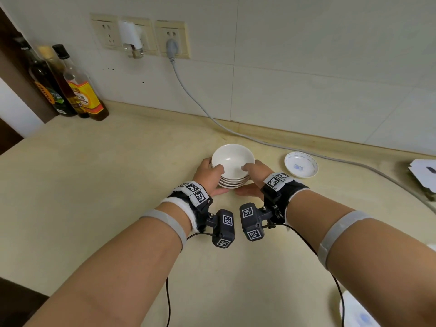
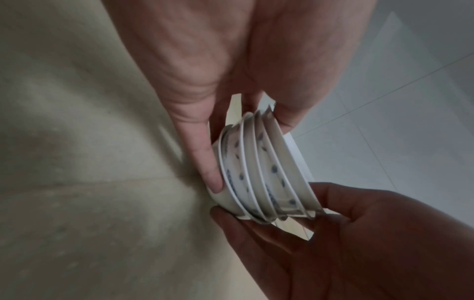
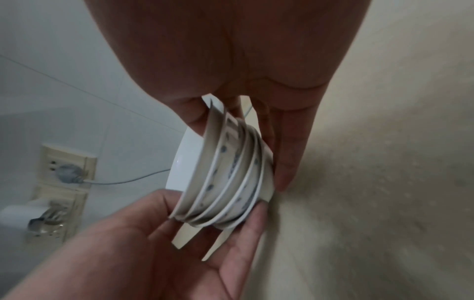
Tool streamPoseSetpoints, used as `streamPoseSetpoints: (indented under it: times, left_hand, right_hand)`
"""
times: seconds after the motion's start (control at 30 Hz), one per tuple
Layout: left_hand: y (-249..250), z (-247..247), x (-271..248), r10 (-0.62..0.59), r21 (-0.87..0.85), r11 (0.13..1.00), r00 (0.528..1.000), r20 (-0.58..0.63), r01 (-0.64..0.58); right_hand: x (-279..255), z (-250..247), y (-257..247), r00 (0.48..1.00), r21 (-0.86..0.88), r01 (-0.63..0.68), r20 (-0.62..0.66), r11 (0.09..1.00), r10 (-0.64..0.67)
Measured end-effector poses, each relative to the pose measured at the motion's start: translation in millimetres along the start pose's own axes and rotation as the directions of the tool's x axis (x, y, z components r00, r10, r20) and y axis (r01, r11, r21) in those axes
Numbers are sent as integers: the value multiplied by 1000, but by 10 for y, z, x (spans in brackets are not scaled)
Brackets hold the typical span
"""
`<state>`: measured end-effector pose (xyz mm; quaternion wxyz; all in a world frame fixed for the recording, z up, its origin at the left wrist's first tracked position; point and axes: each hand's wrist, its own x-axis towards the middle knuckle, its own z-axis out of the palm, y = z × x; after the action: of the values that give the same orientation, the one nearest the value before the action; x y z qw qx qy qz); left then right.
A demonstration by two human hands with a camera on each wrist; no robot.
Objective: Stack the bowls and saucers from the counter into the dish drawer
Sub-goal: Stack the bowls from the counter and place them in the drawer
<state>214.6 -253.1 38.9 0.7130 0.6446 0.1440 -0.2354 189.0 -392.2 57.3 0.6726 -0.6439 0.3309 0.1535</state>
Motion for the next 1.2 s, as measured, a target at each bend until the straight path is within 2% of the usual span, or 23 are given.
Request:
streamPoseSetpoints:
  times: [0.23, 0.37, 0.47, 0.57, 0.73, 0.9, 1.0, 1.03, 1.1, 1.13, 1.2]
  left_hand:
    - [-112, -209, -585, 32, -72, 997, 999, -9, -32]
    - [-169, -284, -1179, 72, -23, 997, 997, -16, -73]
    - [-249, -368, -1633, 88, 21, 996, 995, -36, -87]
    - [-382, -446, -2083, 101, 87, 992, 992, -74, -94]
    - [-714, -569, -2795, 82, 156, 986, 987, -137, -61]
    - [-1164, -722, -3318, 34, 91, 996, 990, -135, -22]
    - [-1459, -842, -3466, 0, 75, 997, 973, -232, 17]
    - [-1604, -902, -3490, 13, 138, 990, 961, -277, 26]
    - [-1933, -1053, -3500, 85, 444, 895, 959, -271, 46]
    - [-2118, -1120, -3499, 83, 613, 786, 970, -229, 77]
    - [-2447, -1228, -3538, -27, 863, 476, 983, -180, 171]
  right_hand:
    - [-496, -79, 82, 994, -10, -12, 106, 1000, 13]
    - [-965, -117, 239, 979, -8, -81, 185, 997, 81]
    - [-1290, -107, 462, 964, -32, -41, 261, 999, 48]
    - [-1568, -90, 740, 933, -19, -6, 360, 1000, 13]
    - [-2002, -67, 1260, 872, 1, -22, 488, 1000, 19]
    - [-2354, -78, 1776, 825, 21, -101, 560, 995, 72]
    - [-2500, -105, 2032, 796, 37, -160, 596, 986, 107]
    - [-2543, -117, 2104, 785, 31, -176, 608, 984, 121]
    - [-2608, -145, 2234, 771, 14, -201, 620, 980, 149]
    - [-2625, -160, 2288, 767, 8, -206, 622, 979, 156]
    - [-2618, -194, 2399, 763, -3, -217, 623, 976, 172]
